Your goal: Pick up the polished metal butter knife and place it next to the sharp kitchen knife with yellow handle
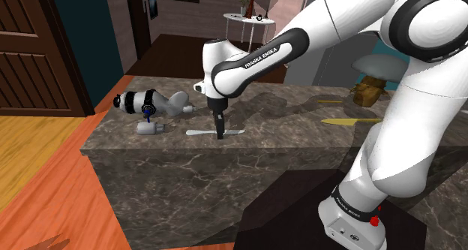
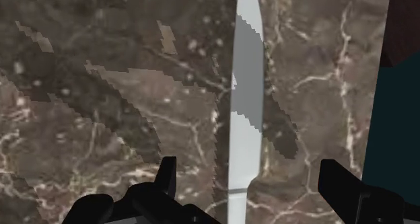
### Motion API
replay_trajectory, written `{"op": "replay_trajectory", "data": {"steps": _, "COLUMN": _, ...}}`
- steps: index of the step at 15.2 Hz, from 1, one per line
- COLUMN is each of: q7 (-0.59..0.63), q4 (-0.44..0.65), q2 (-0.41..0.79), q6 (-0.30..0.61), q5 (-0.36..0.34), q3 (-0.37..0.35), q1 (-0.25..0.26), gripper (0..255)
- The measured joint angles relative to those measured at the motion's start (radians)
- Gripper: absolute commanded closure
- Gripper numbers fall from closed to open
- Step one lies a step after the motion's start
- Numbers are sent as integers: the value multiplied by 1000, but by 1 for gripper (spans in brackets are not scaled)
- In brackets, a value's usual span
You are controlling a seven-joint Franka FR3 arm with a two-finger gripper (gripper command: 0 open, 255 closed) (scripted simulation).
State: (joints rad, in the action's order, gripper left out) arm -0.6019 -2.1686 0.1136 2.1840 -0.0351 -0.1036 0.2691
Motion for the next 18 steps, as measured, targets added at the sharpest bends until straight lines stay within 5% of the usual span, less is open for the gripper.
{"op": "replay_trajectory", "data": {"steps": 7, "q7": -1, "q4": -4, "q2": 5, "q6": 10, "q5": -1, "q3": 1, "q1": -1, "gripper": 0}}
{"op": "replay_trajectory", "data": {"steps": 8, "q7": -1, "q4": -4, "q2": 5, "q6": 10, "q5": -1, "q3": 1, "q1": -1, "gripper": 255}}
{"op": "replay_trajectory", "data": {"steps": 18, "q7": -1, "q4": -2, "q2": -6, "q6": 13, "q5": -3, "q3": 3, "q1": -3, "gripper": 255}}
